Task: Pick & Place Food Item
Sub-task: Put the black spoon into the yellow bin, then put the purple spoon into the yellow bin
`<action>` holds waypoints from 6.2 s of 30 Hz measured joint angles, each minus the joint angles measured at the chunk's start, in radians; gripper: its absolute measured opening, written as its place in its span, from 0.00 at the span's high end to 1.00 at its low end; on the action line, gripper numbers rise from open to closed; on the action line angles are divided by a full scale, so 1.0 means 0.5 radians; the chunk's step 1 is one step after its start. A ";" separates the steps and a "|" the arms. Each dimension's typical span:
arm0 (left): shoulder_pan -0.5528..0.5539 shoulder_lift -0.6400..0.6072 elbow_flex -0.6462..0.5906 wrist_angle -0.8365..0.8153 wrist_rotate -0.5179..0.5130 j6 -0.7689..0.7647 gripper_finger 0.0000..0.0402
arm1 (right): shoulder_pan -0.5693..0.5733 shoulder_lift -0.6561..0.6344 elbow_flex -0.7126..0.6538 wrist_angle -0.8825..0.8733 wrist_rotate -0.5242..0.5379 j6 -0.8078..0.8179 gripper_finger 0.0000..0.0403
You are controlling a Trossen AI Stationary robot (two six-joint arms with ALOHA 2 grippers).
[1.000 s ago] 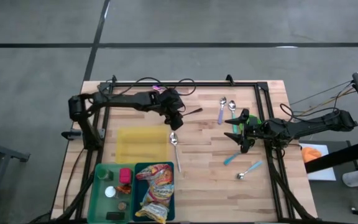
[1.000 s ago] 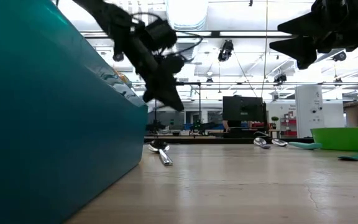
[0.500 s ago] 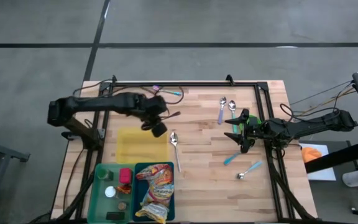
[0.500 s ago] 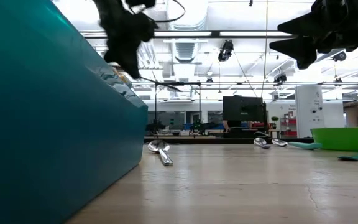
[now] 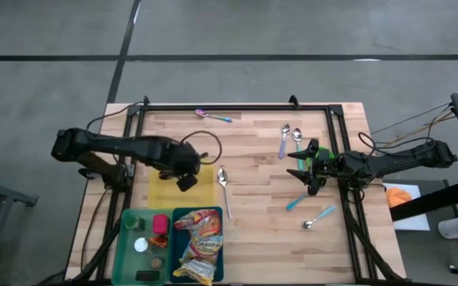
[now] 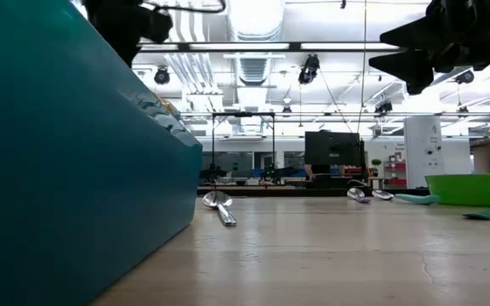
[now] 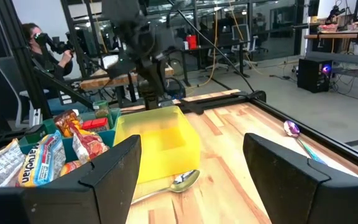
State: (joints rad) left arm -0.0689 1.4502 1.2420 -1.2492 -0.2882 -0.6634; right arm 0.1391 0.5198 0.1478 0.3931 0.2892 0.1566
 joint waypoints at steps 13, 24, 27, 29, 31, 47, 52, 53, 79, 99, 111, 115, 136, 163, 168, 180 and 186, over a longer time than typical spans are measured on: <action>-0.039 -0.030 -0.726 0.601 0.156 -0.063 0.98 | 0.000 0.001 0.001 -0.001 -0.001 0.000 0.30; -0.039 -0.058 -1.084 1.144 0.156 0.069 0.98 | 0.000 -0.001 0.001 0.000 0.000 0.000 0.30; -0.039 -0.058 -1.096 1.158 0.157 0.056 0.96 | 0.000 0.000 0.001 0.000 0.000 0.000 0.30; -0.039 -0.058 -1.093 1.164 0.159 0.031 0.92 | 0.000 0.000 0.001 0.000 0.000 0.000 0.30; -0.039 -0.060 -1.086 1.164 0.160 0.025 0.86 | 0.001 0.000 0.001 0.000 0.000 0.000 0.30; -0.038 -0.062 -1.082 1.175 0.197 0.016 0.48 | 0.000 0.000 0.002 0.000 -0.001 0.000 0.30; -0.033 -0.079 -1.043 1.174 0.204 -0.038 0.47 | 0.000 0.000 0.002 0.000 0.000 0.000 0.30; -0.032 -0.094 -1.023 1.173 0.204 -0.053 0.47 | 0.000 0.000 0.002 0.000 0.000 0.000 0.30; 0.138 -0.333 -0.431 1.077 -0.787 -1.036 0.47 | 0.000 0.000 0.000 0.000 0.000 0.000 0.30; 0.861 -0.097 -0.964 2.088 -0.371 -1.078 0.47 | 0.000 0.000 0.000 0.000 -0.001 0.000 0.30; 1.156 0.278 -0.967 2.336 -0.299 -1.150 0.47 | 0.000 0.000 0.000 0.000 -0.001 0.000 0.30; 1.221 0.424 -0.936 2.448 -0.259 -1.066 0.47 | 0.000 0.000 0.000 0.000 0.000 0.000 0.30; 1.337 0.553 -0.807 2.413 0.349 -0.901 0.47 | 0.001 0.000 0.000 0.000 0.000 0.000 0.30; 1.417 0.167 -0.765 2.195 0.617 -0.091 0.47 | 0.000 0.000 0.000 0.000 0.000 0.000 0.30; 1.042 0.167 -0.806 2.326 -0.217 -0.275 0.47 | 0.001 0.000 0.000 0.000 -0.001 0.000 0.30; 0.644 0.327 -0.895 2.596 -0.884 -0.414 0.47 | 0.000 0.001 0.000 0.000 0.000 0.000 0.30; 0.644 0.579 -0.902 2.632 -0.851 -0.462 0.47 | 0.001 -0.001 0.000 0.000 -0.001 0.000 0.30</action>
State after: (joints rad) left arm 0.2531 1.7397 0.7909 0.0667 -0.7137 -0.8944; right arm 0.1394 0.5194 0.1478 0.3929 0.2890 0.1566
